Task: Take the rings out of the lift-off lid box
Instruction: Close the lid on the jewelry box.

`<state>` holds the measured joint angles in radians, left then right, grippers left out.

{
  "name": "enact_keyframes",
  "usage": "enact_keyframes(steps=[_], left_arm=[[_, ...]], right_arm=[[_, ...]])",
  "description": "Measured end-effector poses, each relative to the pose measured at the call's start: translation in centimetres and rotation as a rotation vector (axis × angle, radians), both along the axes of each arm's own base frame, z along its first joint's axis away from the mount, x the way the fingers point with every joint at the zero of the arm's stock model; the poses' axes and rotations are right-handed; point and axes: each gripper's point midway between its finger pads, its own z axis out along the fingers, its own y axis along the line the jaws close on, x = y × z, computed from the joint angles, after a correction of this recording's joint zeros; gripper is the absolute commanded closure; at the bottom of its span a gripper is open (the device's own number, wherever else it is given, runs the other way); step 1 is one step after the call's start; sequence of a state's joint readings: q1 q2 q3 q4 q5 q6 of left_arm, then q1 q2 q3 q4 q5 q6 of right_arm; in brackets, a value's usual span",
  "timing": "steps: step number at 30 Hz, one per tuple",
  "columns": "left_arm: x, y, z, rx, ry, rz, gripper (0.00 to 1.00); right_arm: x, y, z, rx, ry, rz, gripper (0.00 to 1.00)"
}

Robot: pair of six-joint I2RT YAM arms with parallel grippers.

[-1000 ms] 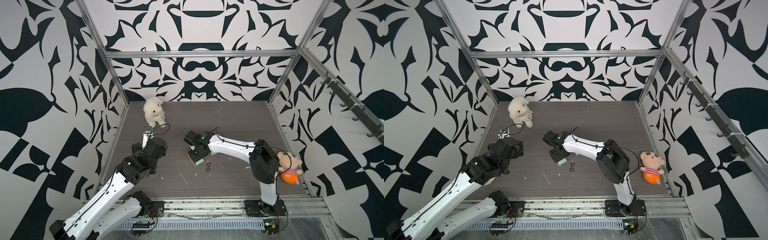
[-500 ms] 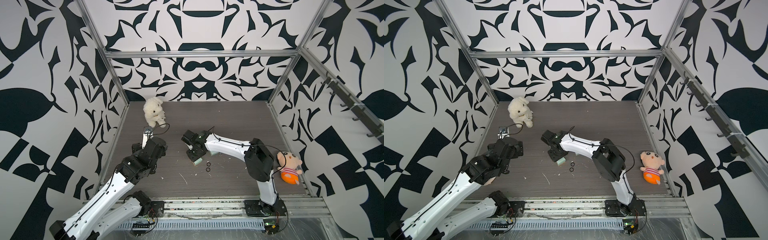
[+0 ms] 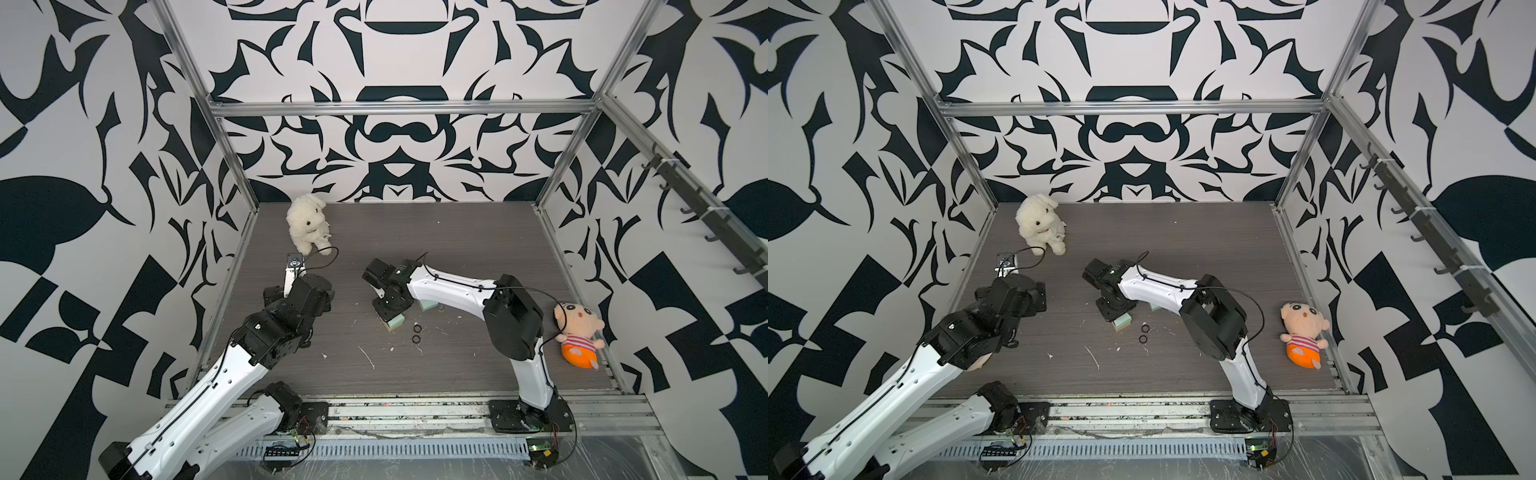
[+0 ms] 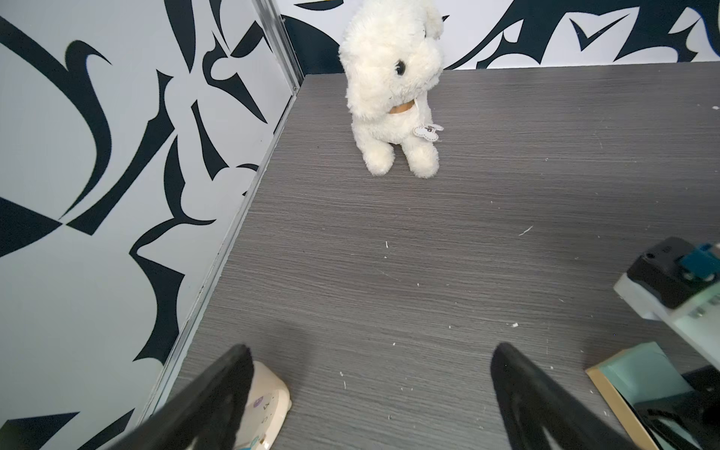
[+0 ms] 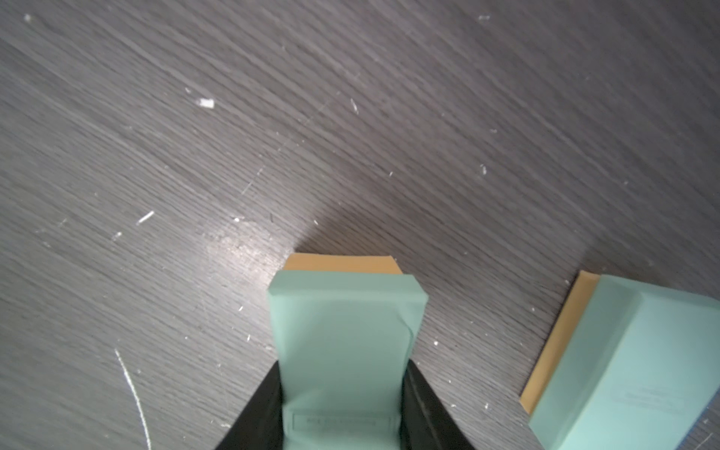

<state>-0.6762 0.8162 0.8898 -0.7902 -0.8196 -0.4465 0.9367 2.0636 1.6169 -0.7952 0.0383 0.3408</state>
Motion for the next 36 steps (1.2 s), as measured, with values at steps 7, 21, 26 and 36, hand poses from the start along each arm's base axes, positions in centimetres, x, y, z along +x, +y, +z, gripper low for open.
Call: enact_keyframes(steps=[7,21,26,36], left_arm=[[-0.06,0.08,0.12,-0.004,-0.004,0.001,0.00],[-0.10,0.16,0.21,-0.007,-0.007,0.002,0.01],[-0.11,0.17,0.22,-0.010,-0.008,0.002,0.00],[-0.12,0.30,0.29,-0.012,-0.011,0.006,0.01]], right_arm=[[0.16,-0.11,0.01,0.004,0.004,-0.013,0.55],[0.20,0.08,0.03,0.020,0.011,-0.055,0.54],[0.17,0.11,0.03,0.021,0.011,-0.059,0.54],[-0.45,0.52,0.02,0.019,0.011,-0.052,0.54]])
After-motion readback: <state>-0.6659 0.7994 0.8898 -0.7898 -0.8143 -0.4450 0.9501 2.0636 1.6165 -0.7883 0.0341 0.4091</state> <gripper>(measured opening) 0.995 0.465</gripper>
